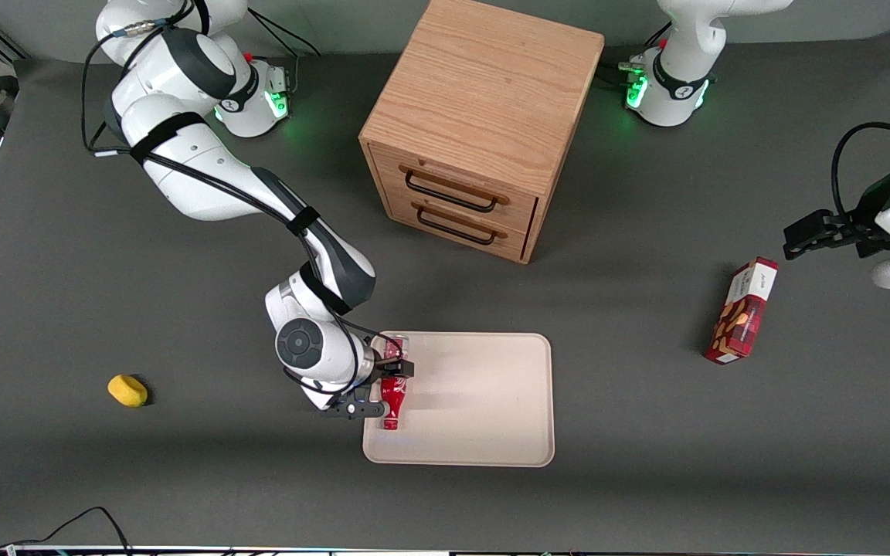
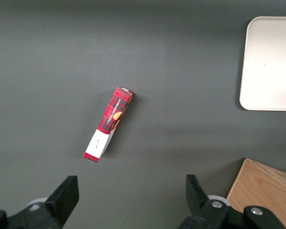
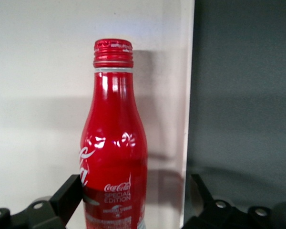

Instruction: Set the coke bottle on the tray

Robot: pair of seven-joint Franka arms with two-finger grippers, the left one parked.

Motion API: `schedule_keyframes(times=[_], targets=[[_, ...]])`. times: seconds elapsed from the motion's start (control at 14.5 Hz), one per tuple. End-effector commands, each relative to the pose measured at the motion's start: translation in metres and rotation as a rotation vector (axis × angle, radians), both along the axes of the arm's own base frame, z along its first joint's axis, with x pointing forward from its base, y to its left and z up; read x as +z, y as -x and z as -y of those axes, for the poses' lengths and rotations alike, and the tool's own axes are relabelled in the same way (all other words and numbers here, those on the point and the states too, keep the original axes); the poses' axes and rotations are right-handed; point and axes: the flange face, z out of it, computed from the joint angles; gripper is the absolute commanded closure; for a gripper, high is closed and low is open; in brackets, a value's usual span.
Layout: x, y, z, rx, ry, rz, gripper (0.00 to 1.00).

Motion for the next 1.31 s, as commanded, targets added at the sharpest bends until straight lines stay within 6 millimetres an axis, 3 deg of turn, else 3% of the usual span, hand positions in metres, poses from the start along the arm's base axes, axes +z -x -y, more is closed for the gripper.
schedule_keyframes(times=[0.0,0.41,0.55,0.76,1.03,1.24], targets=[[0.011,-0.003,-0.005,-0.014,0.009,0.030,0.00],[0.041,-0.006,-0.007,-0.011,-0.003,0.059,0.00],[0.070,-0.004,-0.008,-0.005,-0.003,0.072,0.00],[0.166,0.007,0.019,-0.004,0.073,0.081,0.00],[0.308,0.038,0.080,-0.059,0.181,0.041,0.00],[0.379,0.064,0.126,-0.136,0.197,-0.003,0.00]])
